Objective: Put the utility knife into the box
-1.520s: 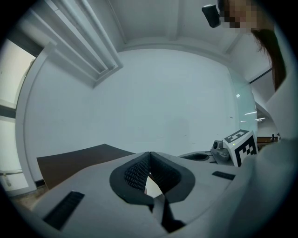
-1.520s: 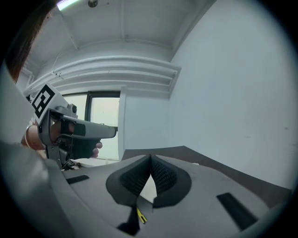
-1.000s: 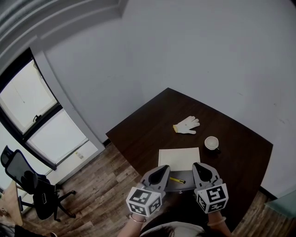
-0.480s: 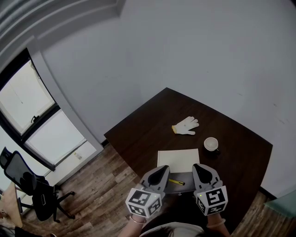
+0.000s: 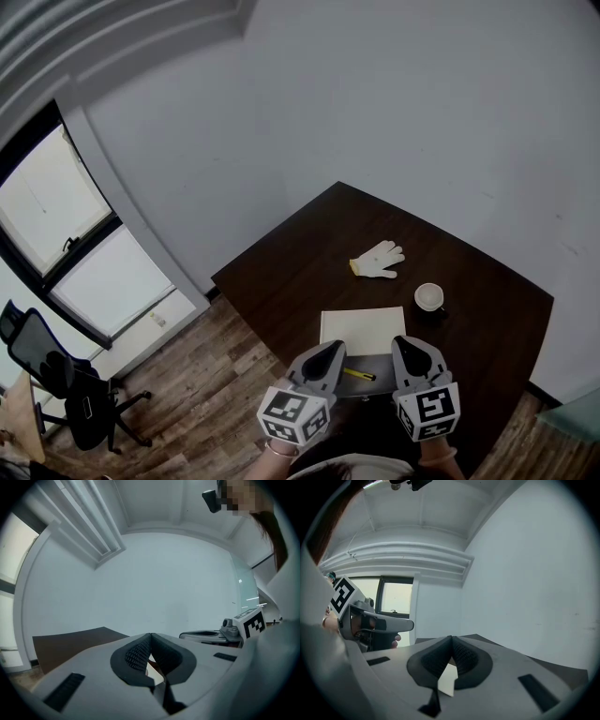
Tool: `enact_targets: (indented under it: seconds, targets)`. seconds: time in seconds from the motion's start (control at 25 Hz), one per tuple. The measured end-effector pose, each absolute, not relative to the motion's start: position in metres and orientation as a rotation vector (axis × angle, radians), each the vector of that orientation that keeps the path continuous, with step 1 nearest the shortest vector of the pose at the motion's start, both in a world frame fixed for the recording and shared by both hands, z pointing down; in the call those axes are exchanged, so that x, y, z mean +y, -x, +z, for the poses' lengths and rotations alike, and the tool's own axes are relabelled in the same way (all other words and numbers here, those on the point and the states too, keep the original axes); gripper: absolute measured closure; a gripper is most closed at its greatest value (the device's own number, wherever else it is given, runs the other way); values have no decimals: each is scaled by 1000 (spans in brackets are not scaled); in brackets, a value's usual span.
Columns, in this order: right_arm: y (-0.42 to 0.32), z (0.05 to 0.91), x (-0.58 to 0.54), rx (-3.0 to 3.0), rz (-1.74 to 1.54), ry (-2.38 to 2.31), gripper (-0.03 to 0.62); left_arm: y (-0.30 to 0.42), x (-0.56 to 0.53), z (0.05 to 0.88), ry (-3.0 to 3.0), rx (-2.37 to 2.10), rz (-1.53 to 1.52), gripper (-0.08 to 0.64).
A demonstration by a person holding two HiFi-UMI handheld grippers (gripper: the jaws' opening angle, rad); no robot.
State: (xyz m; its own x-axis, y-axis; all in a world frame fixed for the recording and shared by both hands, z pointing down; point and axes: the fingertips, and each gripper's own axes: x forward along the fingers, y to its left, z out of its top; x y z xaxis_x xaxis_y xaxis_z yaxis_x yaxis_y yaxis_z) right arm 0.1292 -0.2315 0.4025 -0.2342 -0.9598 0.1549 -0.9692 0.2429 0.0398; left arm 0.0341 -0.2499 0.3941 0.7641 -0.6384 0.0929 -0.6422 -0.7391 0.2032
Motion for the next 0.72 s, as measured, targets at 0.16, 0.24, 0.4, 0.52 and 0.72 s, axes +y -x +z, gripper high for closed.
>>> enact_targets:
  seconds: [0.16,0.24,0.4,0.52,0.72]
  targets:
    - [-134,400,-232,-2348,101,-1882,586,-36,-250,396,-2735,-1003,23,543]
    - [-135,400,-232,-2347,103,-1890,586,-37,-249,397,-2741,-998,25,543]
    - [-134,402,-235,-2347,104,-1889,585,-39,-250,402,-2740,-992,36,543]
    - [-131,402,-236,-2351,103,-1882,584,-38,-251,403,-2735,-988,39,543]
    - [-128,403,-240,-2345,102,-1882,584,-32,-257,404,-2734,-1004,43,543]
